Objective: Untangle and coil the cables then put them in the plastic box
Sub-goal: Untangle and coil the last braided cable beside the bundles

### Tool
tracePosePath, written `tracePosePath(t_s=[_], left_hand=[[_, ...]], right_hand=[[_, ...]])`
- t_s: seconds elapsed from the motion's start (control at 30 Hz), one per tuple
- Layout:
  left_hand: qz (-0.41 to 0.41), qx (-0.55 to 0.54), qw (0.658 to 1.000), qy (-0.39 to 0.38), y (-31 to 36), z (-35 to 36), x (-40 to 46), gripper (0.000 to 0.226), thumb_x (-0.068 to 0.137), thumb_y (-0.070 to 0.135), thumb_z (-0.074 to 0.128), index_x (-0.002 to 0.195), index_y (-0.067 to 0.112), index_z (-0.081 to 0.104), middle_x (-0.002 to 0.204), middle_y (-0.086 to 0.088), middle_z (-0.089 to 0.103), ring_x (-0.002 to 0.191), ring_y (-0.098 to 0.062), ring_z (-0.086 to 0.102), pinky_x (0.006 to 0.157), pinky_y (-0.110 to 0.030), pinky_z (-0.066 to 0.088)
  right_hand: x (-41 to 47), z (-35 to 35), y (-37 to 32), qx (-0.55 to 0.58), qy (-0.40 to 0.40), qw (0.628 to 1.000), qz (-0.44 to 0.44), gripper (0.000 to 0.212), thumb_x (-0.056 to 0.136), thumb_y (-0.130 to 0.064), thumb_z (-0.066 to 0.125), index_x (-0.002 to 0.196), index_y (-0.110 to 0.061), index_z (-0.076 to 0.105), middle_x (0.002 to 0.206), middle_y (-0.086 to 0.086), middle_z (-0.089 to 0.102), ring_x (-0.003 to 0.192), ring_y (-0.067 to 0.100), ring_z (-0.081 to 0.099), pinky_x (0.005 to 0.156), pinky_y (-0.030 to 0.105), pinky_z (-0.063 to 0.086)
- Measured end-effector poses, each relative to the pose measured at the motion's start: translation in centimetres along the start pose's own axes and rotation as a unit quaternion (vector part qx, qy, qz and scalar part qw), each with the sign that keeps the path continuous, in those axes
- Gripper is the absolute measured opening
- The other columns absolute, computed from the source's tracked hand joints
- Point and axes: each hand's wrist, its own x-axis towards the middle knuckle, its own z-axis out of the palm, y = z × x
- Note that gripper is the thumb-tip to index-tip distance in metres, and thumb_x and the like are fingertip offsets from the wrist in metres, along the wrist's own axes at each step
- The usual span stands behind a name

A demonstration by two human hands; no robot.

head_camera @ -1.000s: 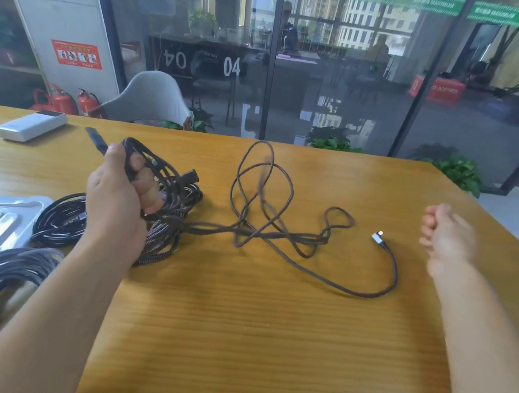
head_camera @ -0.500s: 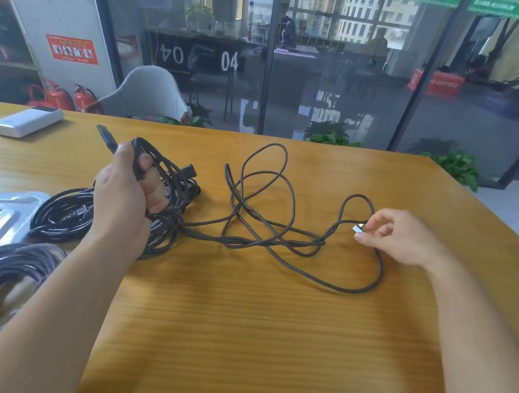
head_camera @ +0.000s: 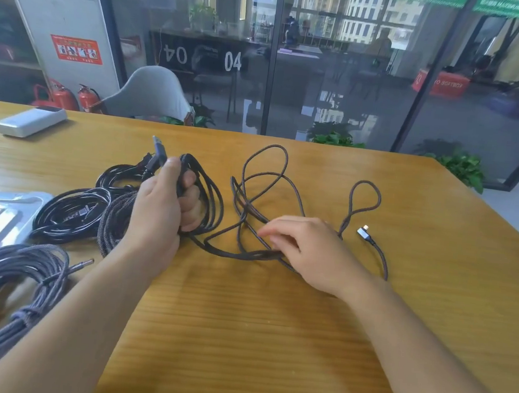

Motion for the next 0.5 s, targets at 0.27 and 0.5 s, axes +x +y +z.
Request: tracePosePath(t_s=[0.27,0.5], left_hand=[[-0.016,0.039,0.996,-0.077,-1.1,0.9,-0.8,0.044,0.114,0.037,0.031,0.075,0.018,0.043,0.056,0.005,0.020,0.050,-0.016,0.012,0.046,-0.030,0.013],[-0.024,0.077,0.994,-0.079,-1.1,0.9,-1.0,0.043,0.113,0.036,0.032,0.076,0.017,0.043,0.057,0.003,0.021,0.055,-0.019,0.010,0.049,-0.034,0.011]], right_hand=[[0.5,-1.0,-0.6,-0.018,-0.003,0.990,0.140,0.012,0.104,-0.037,0.061,0.111,-0.030,0.069,0.083,-0.010,0.074,0.044,0.006,0.061,0.047,0.016,0.047],[3.8,-2.3,2.2,-0.094,0.070,0.992,0.035,0.029,0.108,-0.022,0.054,0.132,-0.029,0.069,0.130,-0.014,0.068,0.122,0.007,0.058,0.107,0.036,0.049]])
